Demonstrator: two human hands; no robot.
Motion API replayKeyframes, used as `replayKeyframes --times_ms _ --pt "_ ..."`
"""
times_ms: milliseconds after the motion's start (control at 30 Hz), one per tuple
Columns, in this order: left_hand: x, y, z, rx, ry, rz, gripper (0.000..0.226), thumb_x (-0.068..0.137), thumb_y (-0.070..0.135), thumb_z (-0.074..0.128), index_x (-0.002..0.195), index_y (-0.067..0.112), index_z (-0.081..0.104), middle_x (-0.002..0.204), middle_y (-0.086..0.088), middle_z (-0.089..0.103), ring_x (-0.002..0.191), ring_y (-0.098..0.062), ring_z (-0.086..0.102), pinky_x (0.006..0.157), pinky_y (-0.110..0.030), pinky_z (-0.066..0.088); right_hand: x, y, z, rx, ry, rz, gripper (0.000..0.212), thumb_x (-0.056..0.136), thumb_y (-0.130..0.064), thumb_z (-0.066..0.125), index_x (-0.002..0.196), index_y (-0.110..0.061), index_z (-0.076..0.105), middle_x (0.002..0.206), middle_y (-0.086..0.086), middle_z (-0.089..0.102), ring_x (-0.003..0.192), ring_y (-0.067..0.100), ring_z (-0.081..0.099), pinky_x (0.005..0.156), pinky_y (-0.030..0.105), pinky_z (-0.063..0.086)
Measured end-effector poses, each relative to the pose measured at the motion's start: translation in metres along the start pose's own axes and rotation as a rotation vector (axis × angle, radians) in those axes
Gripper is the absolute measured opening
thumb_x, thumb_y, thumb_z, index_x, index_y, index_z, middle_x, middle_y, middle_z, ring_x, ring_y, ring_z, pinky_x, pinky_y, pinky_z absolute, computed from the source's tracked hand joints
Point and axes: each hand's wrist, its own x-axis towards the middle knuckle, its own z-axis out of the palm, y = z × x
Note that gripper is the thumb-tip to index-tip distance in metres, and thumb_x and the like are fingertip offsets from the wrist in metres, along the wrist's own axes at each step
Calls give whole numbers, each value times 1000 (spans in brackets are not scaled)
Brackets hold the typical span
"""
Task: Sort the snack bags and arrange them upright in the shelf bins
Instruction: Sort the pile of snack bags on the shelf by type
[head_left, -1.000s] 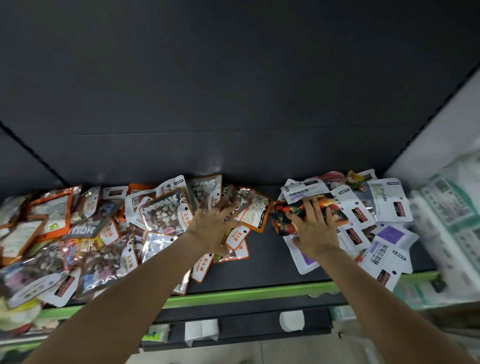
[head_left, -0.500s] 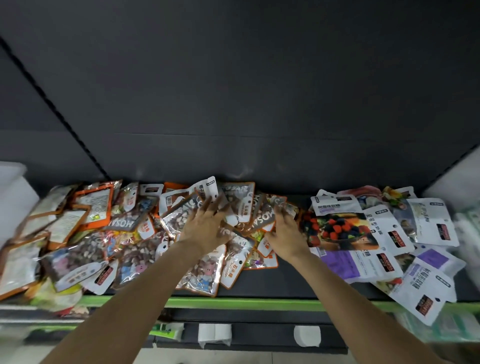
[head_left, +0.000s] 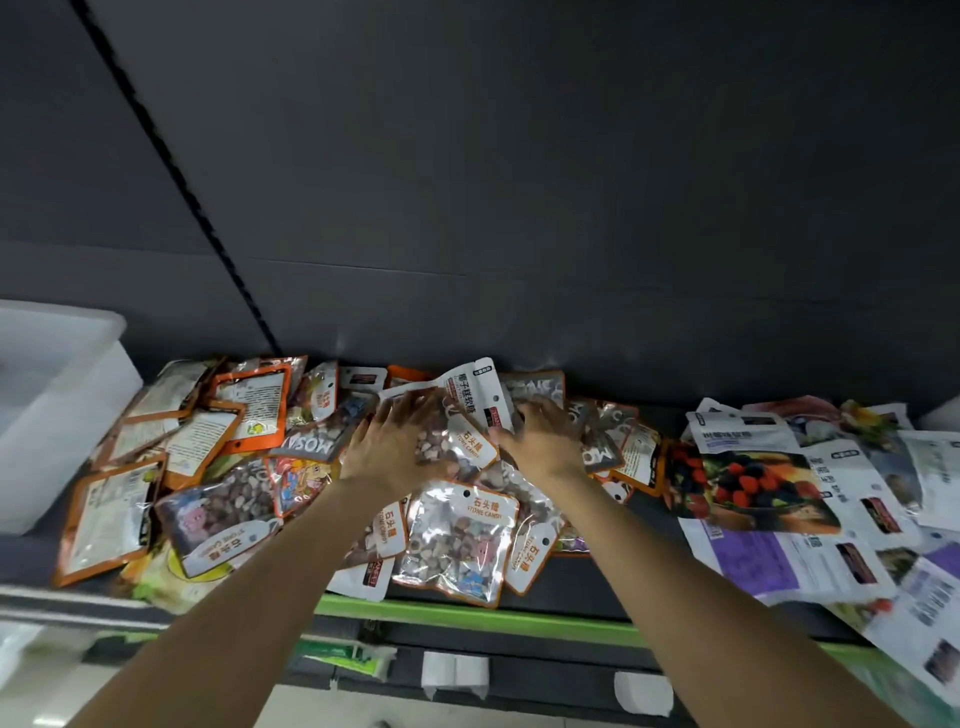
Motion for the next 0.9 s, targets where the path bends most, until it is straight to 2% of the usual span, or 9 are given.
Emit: replayKeyframes --times_ms 100,200,300,400,467,567,633,733,900 --pt "-4 -5 4 -36 -10 -36 94 79 69 53 150 40 -3 160 7 -2 147 -22 1 119 -40 7 12 -7 10 51 169 103 45 85 -51 60 108 -12 60 125 3 54 117 21 49 113 46 25" --pt "-10 -1 2 -49 -24 -43 92 82 67 52 150 37 -2 160 6 -1 147 -21 7 118 -41 10 12 -5 -2 170 70 165 18 87 -31 66 90 -14 65 111 4 65 99 18 60 96 37 47" --pt "-11 5 -4 -64 -3 -26 88 83 60 57 151 32 8 159 4 7 145 -23 16 117 -42 14 8 -3 -14 234 30 153 11 92 -22 60 93 -12 63 104 5 66 97 21 62 84 33 50" --pt "-5 11 -7 -83 32 84 77 87 47 59 149 31 17 159 5 8 145 -22 14 117 -42 16 1 0 -20 282 143 156 9 96 -21 51 99 -13 52 102 5 62 86 16 57 66 24 45" --pt "5 19 -12 -101 -10 127 76 90 39 56 150 32 11 160 6 1 147 -19 6 117 -41 14 -5 12 -30 306 252 200 9 98 -20 47 101 -11 48 97 5 59 78 15 53 53 21 35" --pt "32 41 -19 -138 -11 147 74 96 29 52 152 26 3 160 4 -1 147 -17 2 118 -36 10 -12 41 -48 317 387 233 15 98 -19 49 103 -5 52 97 11 62 85 26 59 62 26 36" --pt "51 53 -21 -179 -2 140 71 97 25 50 152 20 6 159 -3 9 146 -23 11 117 -38 13 -15 57 -54 336 387 219 17 94 -17 56 102 -2 56 101 13 65 94 28 61 69 25 36" --pt "70 60 -18 -192 -38 141 58 95 26 54 145 12 28 148 -10 37 135 -29 36 113 -45 30 -21 70 -57 419 347 197 19 89 -12 63 104 -2 59 105 12 66 98 26 62 78 27 43" --pt "77 67 -24 -261 244 201 17 94 20 57 108 13 64 112 -6 66 103 -22 61 95 -41 46 -24 77 -59 398 350 164 16 87 -12 65 100 -3 68 100 9 71 92 21 66 69 19 39"
